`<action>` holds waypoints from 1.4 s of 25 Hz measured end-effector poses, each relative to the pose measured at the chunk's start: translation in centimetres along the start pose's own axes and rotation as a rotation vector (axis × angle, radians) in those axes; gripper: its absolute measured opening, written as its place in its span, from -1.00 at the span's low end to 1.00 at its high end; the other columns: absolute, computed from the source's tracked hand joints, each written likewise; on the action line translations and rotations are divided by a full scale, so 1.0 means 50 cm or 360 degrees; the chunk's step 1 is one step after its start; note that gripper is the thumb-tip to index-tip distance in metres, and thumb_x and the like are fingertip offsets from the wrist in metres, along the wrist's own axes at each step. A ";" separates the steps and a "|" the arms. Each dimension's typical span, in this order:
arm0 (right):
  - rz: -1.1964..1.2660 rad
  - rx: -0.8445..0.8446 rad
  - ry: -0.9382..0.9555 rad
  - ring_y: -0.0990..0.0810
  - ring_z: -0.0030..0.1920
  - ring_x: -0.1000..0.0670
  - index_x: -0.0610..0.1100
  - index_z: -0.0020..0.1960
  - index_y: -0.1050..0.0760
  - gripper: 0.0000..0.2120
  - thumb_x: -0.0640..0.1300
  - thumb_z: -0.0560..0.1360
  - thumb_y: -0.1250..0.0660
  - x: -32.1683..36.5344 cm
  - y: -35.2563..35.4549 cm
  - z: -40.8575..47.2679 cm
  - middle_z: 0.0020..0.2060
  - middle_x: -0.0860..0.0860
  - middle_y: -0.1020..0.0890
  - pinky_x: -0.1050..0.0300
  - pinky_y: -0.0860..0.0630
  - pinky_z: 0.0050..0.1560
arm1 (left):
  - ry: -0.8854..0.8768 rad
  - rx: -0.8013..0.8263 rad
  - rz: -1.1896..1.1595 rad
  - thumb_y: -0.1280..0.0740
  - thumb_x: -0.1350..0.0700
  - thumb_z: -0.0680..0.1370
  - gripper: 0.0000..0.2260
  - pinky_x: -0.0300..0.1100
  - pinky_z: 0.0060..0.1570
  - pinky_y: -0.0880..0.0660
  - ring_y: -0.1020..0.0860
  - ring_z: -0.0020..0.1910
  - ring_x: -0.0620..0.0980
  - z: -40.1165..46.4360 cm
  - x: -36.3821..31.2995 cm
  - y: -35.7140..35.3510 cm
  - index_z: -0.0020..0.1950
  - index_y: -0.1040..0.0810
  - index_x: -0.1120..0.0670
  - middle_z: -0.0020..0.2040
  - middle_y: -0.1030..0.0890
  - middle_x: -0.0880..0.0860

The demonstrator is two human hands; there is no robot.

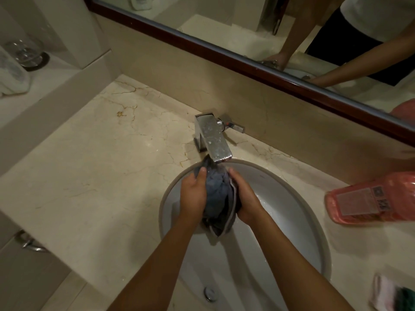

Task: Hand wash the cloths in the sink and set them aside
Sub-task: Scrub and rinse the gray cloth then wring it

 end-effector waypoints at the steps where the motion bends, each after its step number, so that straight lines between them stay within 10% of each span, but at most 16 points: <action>1: -0.0056 -0.0038 0.0092 -0.73 0.02 -0.07 -0.03 0.21 -0.65 -0.66 0.14 0.59 -0.31 -0.005 0.008 0.005 0.06 -0.08 -0.73 0.01 -0.68 -0.02 | -0.0018 0.0022 -0.0093 -0.17 -0.08 0.69 -0.70 -0.14 -0.07 -0.64 -0.71 -0.02 0.00 0.002 -0.008 0.005 0.13 -0.64 0.02 -0.04 -0.73 0.00; 7: 0.0230 -0.0535 0.0067 -0.75 -0.15 -0.15 -0.20 -0.03 -0.67 -0.64 0.07 0.62 -0.29 0.003 0.001 0.032 -0.12 -0.18 -0.74 -0.08 -0.65 -0.03 | 0.0202 0.0144 -0.0350 -0.24 -0.06 0.67 -0.72 -0.15 -0.16 -0.64 -0.72 -0.04 0.05 0.008 -0.011 0.021 0.17 -0.63 0.09 0.01 -0.73 0.08; 14: 0.0660 0.0026 -0.0058 -0.69 0.11 -0.23 -0.22 0.34 -0.53 -0.62 -0.04 0.62 -0.28 -0.001 -0.039 0.026 0.16 -0.25 -0.66 -0.07 -0.66 -0.03 | 0.0184 0.0358 -0.0632 -0.40 0.19 0.58 -0.77 -0.05 -0.02 -0.65 -0.69 0.09 0.15 0.005 0.016 0.047 0.25 -0.61 0.13 0.13 -0.70 0.16; 19: 0.0914 0.0159 -0.0110 -0.67 0.04 -0.22 -0.31 0.10 -0.68 -0.60 -0.04 0.52 -0.24 0.001 -0.003 0.021 0.13 -0.27 -0.66 -0.11 -0.43 0.39 | 0.0370 0.0523 -0.0661 -0.35 0.10 0.61 -0.74 0.05 0.18 -0.59 -0.65 0.17 0.20 0.022 0.018 0.062 0.25 -0.63 0.18 0.18 -0.67 0.23; 28: 0.0667 0.0207 -0.0117 -0.70 0.07 -0.22 -0.31 0.05 -0.69 -0.60 0.03 0.56 -0.31 0.011 0.007 0.007 0.12 -0.30 -0.67 -0.04 -0.68 -0.06 | 0.0344 0.0553 -0.0646 -0.32 0.30 0.58 -0.79 -0.07 -0.01 -0.63 -0.68 0.08 0.18 0.004 0.007 0.046 0.19 -0.61 0.20 0.12 -0.69 0.25; 35: 0.0471 0.0101 -0.0120 -0.71 0.04 -0.22 -0.28 0.14 -0.64 -0.70 -0.09 0.64 -0.26 0.009 -0.010 0.002 0.10 -0.27 -0.68 -0.09 -0.64 0.01 | 0.0407 0.0447 -0.0838 -0.23 0.19 0.64 -0.75 -0.05 -0.06 -0.63 -0.69 0.03 0.21 0.019 -0.011 0.063 0.07 -0.71 0.20 0.09 -0.68 0.30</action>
Point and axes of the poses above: each hand's wrist, its own z-axis towards the middle knuckle, its own y-axis out of the back of the hand, x = y × z, the point moved 1 cm from there along z, towards the middle knuckle
